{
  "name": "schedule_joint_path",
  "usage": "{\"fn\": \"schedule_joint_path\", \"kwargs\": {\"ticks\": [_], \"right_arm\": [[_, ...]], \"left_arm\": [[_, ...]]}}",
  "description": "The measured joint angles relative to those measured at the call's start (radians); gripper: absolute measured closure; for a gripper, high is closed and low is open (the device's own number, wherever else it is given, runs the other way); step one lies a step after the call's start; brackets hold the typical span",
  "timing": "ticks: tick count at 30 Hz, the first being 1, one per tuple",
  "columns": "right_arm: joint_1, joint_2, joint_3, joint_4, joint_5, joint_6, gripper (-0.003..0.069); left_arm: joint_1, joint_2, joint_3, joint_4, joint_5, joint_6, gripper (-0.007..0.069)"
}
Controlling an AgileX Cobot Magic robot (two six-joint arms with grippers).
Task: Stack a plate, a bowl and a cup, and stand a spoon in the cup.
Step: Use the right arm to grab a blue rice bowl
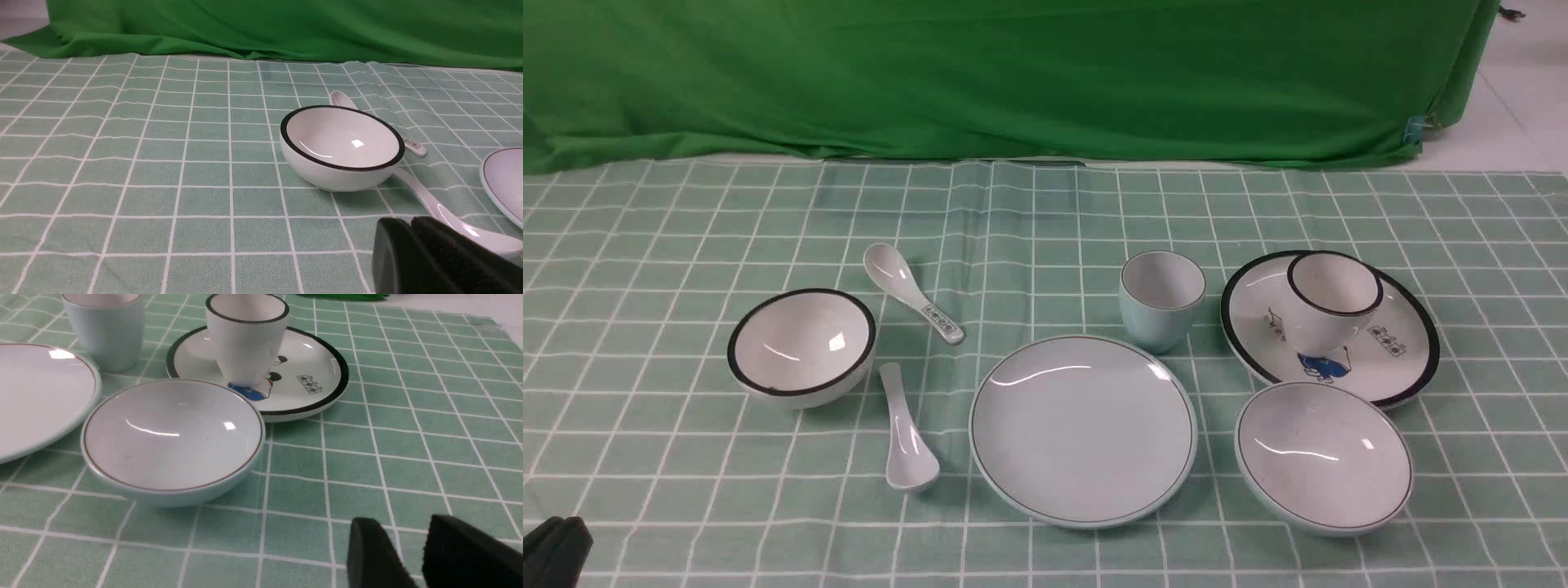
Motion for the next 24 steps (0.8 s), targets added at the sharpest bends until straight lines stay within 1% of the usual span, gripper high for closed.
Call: {"fn": "schedule_joint_path", "kwargs": {"ticks": [24], "right_arm": [[0.000, 0.000, 0.000, 0.000, 0.000, 0.000, 0.0418]], "left_arm": [[0.000, 0.000, 0.000, -0.006, -0.011, -0.001, 0.0608]]}}
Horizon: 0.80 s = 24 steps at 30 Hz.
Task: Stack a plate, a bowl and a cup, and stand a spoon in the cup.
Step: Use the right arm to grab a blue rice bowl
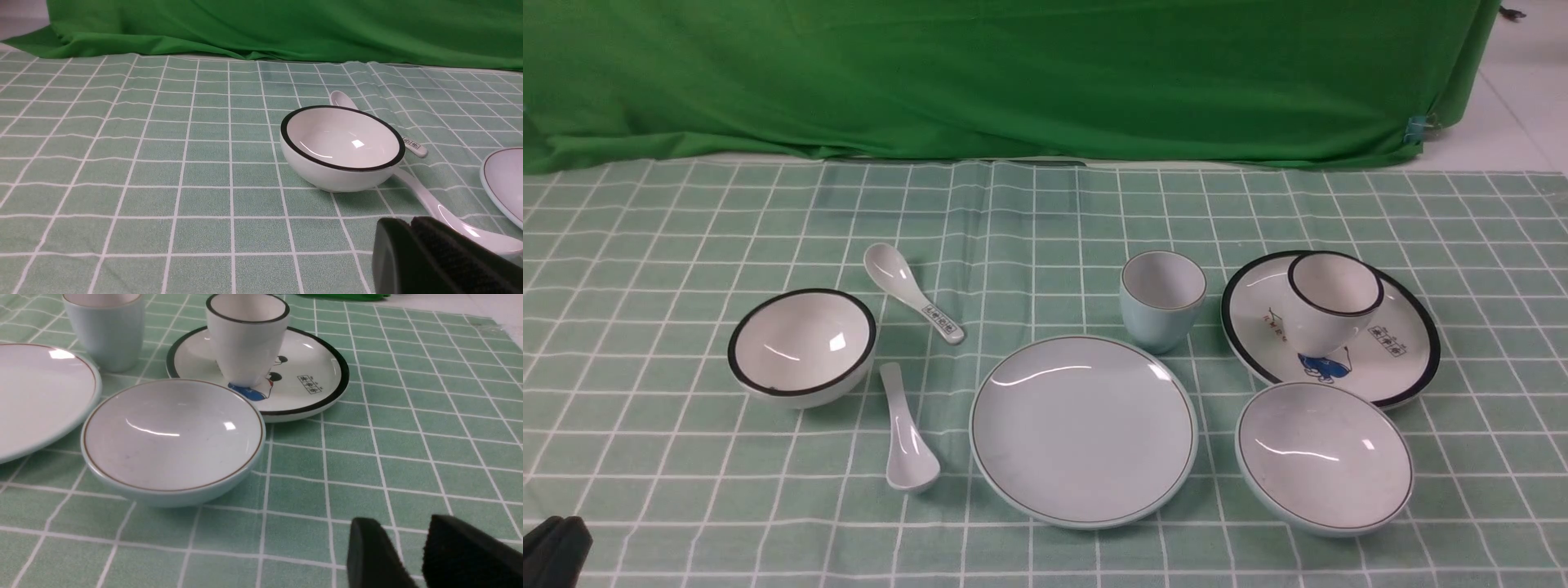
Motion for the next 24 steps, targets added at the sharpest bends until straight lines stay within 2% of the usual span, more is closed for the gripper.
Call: {"fn": "schedule_joint_path", "kwargs": {"ticks": [2, 6, 9, 12, 16, 20, 23, 24], "right_arm": [[0.000, 0.000, 0.000, 0.000, 0.000, 0.000, 0.0418], [0.000, 0.000, 0.000, 0.000, 0.000, 0.000, 0.0418], [0.000, 0.000, 0.000, 0.000, 0.000, 0.000, 0.0418], [0.000, 0.000, 0.000, 0.000, 0.000, 0.000, 0.0418], [0.000, 0.000, 0.000, 0.000, 0.000, 0.000, 0.0418], [0.000, 0.000, 0.000, 0.000, 0.000, 0.000, 0.0418], [0.000, 0.000, 0.000, 0.000, 0.000, 0.000, 0.0418], [0.000, 0.000, 0.000, 0.000, 0.000, 0.000, 0.0418]], "left_arm": [[0.000, 0.000, 0.000, -0.077, -0.042, -0.027, 0.0608], [0.000, 0.000, 0.000, -0.354, -0.132, -0.119, 0.0608], [0.000, 0.000, 0.000, -0.510, -0.179, -0.169, 0.0608], [0.000, 0.000, 0.000, -0.562, -0.216, -0.197, 0.0608], [-0.008, 0.009, -0.110, -0.560, -0.063, -0.190, 0.0608], [-0.022, 0.150, -0.313, -0.530, 0.161, -0.088, 0.0608], [-0.022, 0.346, -0.463, -0.505, 0.379, 0.022, 0.0608], [-0.022, 0.375, -0.472, -0.503, 0.404, 0.030, 0.0608]]}}
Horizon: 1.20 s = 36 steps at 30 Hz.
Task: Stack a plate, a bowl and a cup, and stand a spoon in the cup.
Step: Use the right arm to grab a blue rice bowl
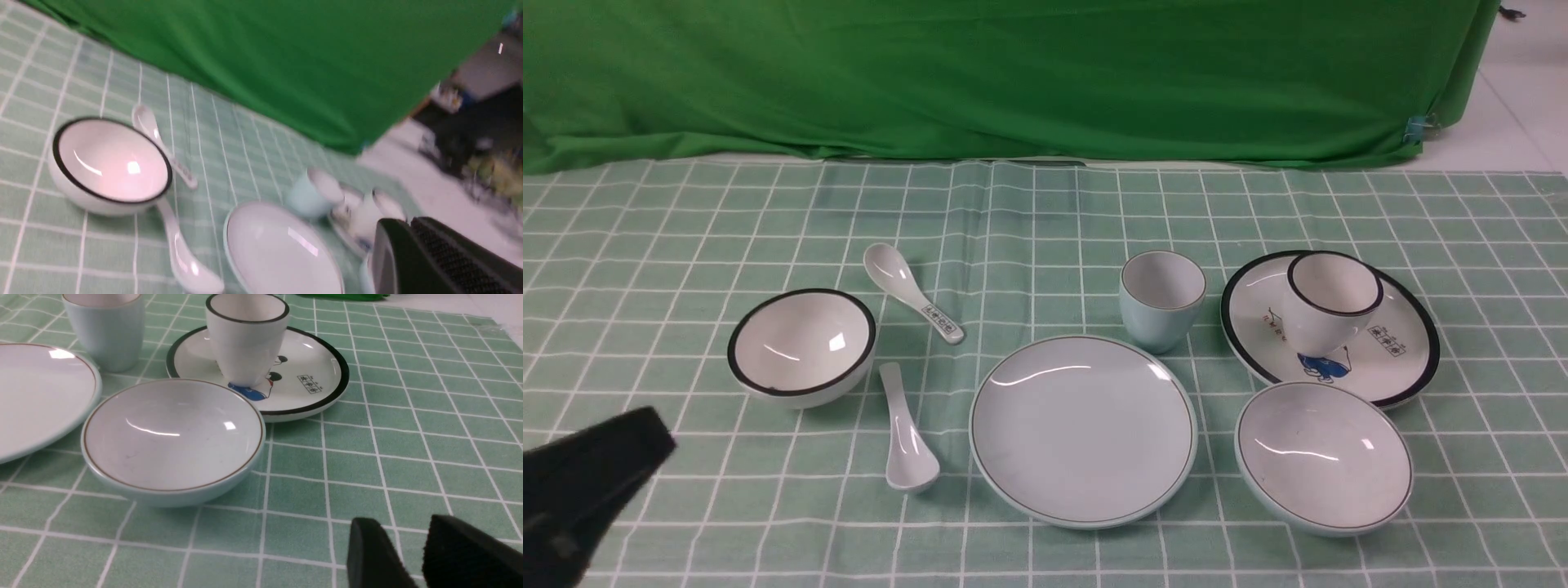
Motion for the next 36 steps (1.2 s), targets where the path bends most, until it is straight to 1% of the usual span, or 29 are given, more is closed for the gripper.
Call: {"fn": "schedule_joint_path", "kwargs": {"ticks": [1, 2, 4, 6, 8, 9, 12, 14, 17, 20, 23, 25, 26, 28, 32, 33, 34, 35, 36], "right_arm": [[0.000, 0.000, 0.000, 0.000, 0.000, 0.000, 0.0418], [0.000, 0.000, 0.000, 0.000, 0.000, 0.000, 0.0418], [0.000, 0.000, 0.000, 0.000, 0.000, 0.000, 0.0418], [0.000, 0.000, 0.000, 0.000, 0.000, 0.000, 0.0418], [0.000, 0.000, 0.000, 0.000, 0.000, 0.000, 0.0418], [0.000, 0.000, 0.000, 0.000, 0.000, 0.000, 0.0418], [0.000, 0.000, 0.000, 0.000, 0.000, 0.000, 0.0418], [0.000, 0.000, 0.000, 0.000, 0.000, 0.000, 0.0418], [0.000, 0.000, 0.000, 0.000, 0.000, 0.000, 0.0418], [0.000, 0.000, 0.000, 0.000, -0.009, 0.000, 0.0418], [0.000, 0.000, 0.000, 0.006, -0.050, 0.036, 0.0418], [0.000, 0.000, 0.000, 0.055, -0.148, 0.175, 0.0418], [0.000, 0.000, 0.000, 0.062, -0.191, 0.247, 0.0418], [0.000, 0.000, 0.000, 0.073, -0.247, 0.350, 0.0418], [0.000, 0.000, 0.000, 0.084, -0.365, 0.490, 0.0418], [0.004, 0.000, 0.000, 0.085, -0.375, 0.537, 0.0418], [0.007, 0.001, 0.000, 0.085, -0.375, 0.550, 0.0418], [0.028, 0.010, -0.017, 0.085, -0.336, 0.576, 0.0424], [0.051, 0.032, -0.049, 0.085, -0.288, 0.577, 0.0432]], "left_arm": [[0.000, 0.059, -0.033, 0.010, 0.048, 0.031, 0.0608], [0.000, 0.221, -0.114, 0.038, 0.150, 0.106, 0.0608], [0.000, 0.344, -0.170, 0.053, 0.201, 0.162, 0.0608], [-0.009, 0.428, -0.208, 0.056, 0.217, 0.188, 0.0608], [-0.027, 0.489, -0.227, 0.056, 0.218, 0.201, 0.0608], [-0.068, 0.557, -0.249, 0.058, 0.202, 0.222, 0.0608], [-0.177, 0.635, -0.273, 0.086, 0.153, 0.238, 0.0619], [-0.266, 0.665, -0.283, 0.101, 0.105, 0.238, 0.0622], [-0.360, 0.670, -0.297, 0.095, 0.048, 0.238, 0.0624], [-0.391, 0.659, -0.303, 0.086, 0.022, 0.240, 0.0624], [-0.398, 0.626, -0.306, 0.081, 0.020, 0.250, 0.0624], [-0.398, 0.576, -0.306, 0.082, 0.013, 0.255, 0.0624], [-0.398, 0.562, -0.306, 0.083, 0.010, 0.257, 0.0624], [-0.398, 0.519, -0.306, 0.087, 0.003, 0.261, 0.0624], [-0.398, 0.439, -0.306, 0.106, 0.003, 0.261, 0.0621], [-0.398, 0.415, -0.306, 0.108, 0.003, 0.262, 0.0618], [-0.398, 0.412, -0.306, 0.108, 0.003, 0.262, 0.0618], [-0.398, 0.391, -0.306, 0.111, 0.003, 0.269, 0.0617], [-0.398, 0.378, -0.306, 0.113, 0.003, 0.274, 0.0616]]}}
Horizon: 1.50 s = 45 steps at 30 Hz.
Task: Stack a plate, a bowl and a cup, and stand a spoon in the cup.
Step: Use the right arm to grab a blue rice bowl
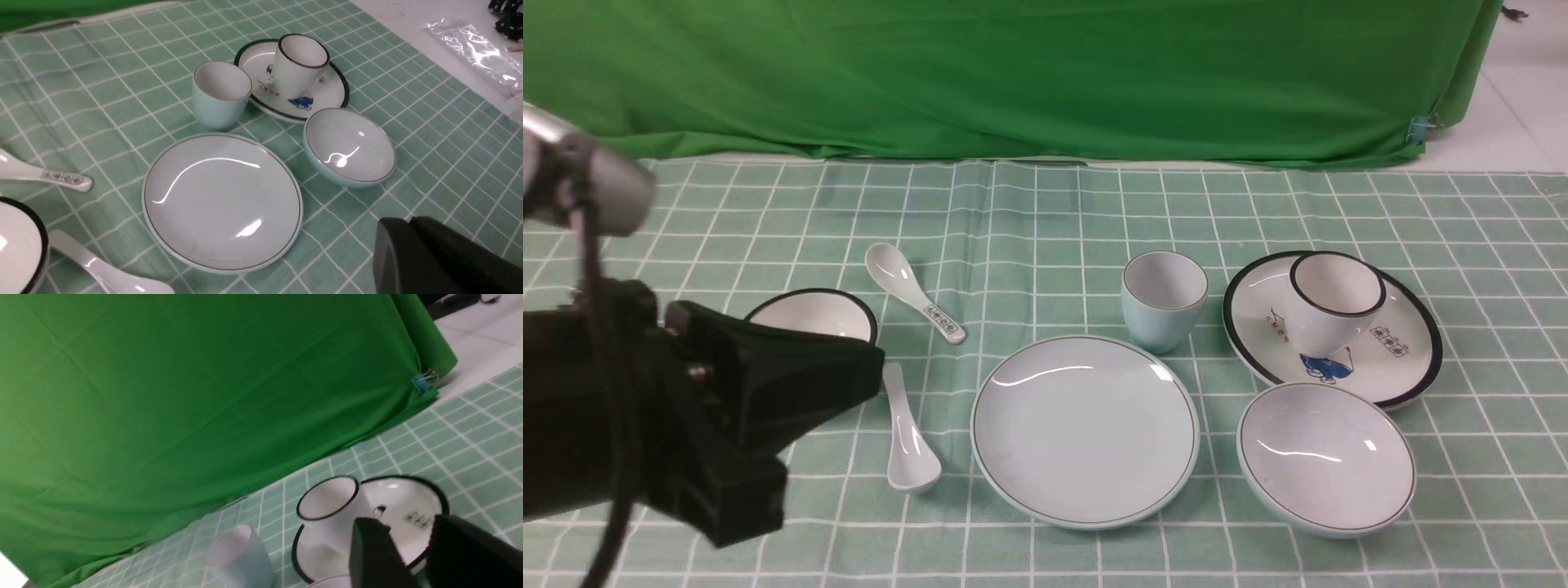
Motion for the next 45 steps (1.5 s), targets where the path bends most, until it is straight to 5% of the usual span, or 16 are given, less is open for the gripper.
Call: {"fn": "schedule_joint_path", "kwargs": {"ticks": [2, 9, 17, 23, 28, 39, 45], "right_arm": [[0.042, 0.053, -0.071, -0.001, 0.076, -0.031, 0.0445], [0.352, 0.606, -0.611, -0.023, 0.615, -0.417, 0.0460], [0.495, 1.174, -0.907, -0.082, 0.906, -0.597, 0.0384], [0.495, 1.387, -0.939, -0.090, 0.852, -0.653, 0.0268], [0.453, 1.523, -0.939, -0.067, 0.747, -0.668, 0.0249], [0.392, 1.708, -0.939, -0.057, 0.597, -0.702, 0.0253], [0.388, 1.724, -0.939, -0.050, 0.596, -0.716, 0.0366]], "left_arm": [[0.000, -0.016, 0.000, 0.003, 0.000, 0.016, 0.0616], [0.000, -0.027, -0.001, 0.025, 0.004, 0.032, 0.0616], [0.000, -0.074, -0.001, 0.039, 0.055, 0.036, 0.0616], [0.000, -0.116, -0.001, 0.042, 0.135, 0.039, 0.0616], [0.000, -0.137, -0.001, 0.043, 0.146, 0.039, 0.0616], [0.000, -0.141, -0.001, 0.043, 0.160, 0.039, 0.0616], [0.000, -0.141, -0.001, 0.043, 0.164, 0.039, 0.0616]]}}
